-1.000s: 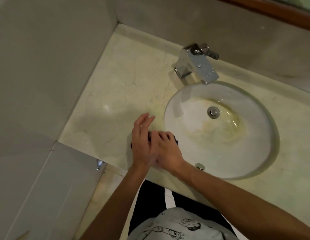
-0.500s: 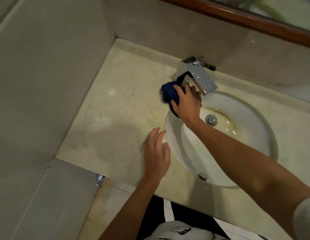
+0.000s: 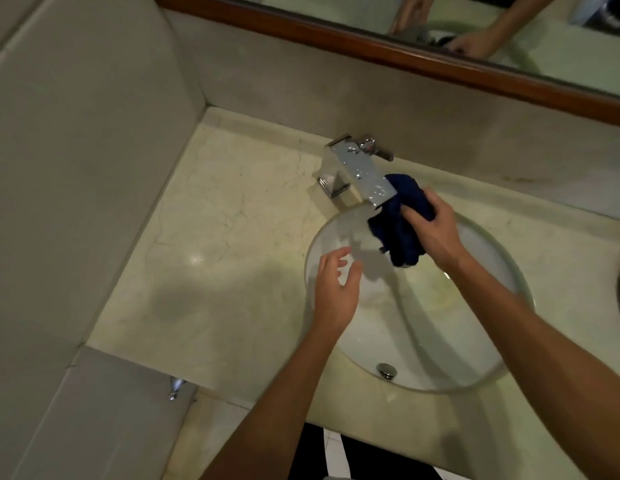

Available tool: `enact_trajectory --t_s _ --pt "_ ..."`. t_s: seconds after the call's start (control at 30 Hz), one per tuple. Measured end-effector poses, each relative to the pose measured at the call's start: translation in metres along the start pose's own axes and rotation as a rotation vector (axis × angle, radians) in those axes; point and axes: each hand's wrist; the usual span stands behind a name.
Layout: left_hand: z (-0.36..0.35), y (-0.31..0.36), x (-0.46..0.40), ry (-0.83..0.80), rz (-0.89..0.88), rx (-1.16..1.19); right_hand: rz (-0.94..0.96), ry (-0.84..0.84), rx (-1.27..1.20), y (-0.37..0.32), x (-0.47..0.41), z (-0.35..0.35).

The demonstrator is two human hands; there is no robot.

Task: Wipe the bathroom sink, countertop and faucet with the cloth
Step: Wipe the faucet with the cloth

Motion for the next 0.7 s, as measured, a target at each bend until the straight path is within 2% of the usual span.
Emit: enact_trajectory --t_s 0.07,0.13,0.23,0.33,0.4,0.47,0.63,0.7 --pt "-0.015 0.029 -0.02 -0.135 0.249 0.295 -0.098 -0.031 -0.225 -0.003 0.017 0.008" --pt "-0.03 0.049 -0.032 -0.202 0.365 0.456 -0.261 -0.054 -0.452 -0.003 0.031 0.018" --pt "-0.047 0.066 -0.035 -0.304 0.341 0.396 -0.491 -0.08 -0.736 -0.002 0.048 0.036" --pt "-0.056 0.069 -0.034 -0.451 0.222 0.213 -0.578 -0.09 -0.913 0.007 0.055 0.061" --pt "-0.06 0.073 -0.034 -0.433 0.17 0.095 -0.617 -0.128 -0.908 0.015 0.057 0.075" --pt "-0.063 0.081 -0.033 -0.348 0.129 0.022 -0.654 -0.112 -0.863 0.023 0.056 0.089" --pt "-0.057 0.1 -0.03 -0.228 0.11 0.069 -0.785 -0.202 -0.953 0.048 0.059 0.122" --pt "-0.052 0.107 -0.028 -0.216 0.065 0.019 -0.757 -0.19 -0.843 0.053 0.059 0.128"
Point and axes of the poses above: each hand's wrist, its own x-axis away from the middle knuckle, its own z-axis out of the back of the hand, y = z × x, and after that the axes turned 7 degrees about -x, right-handed
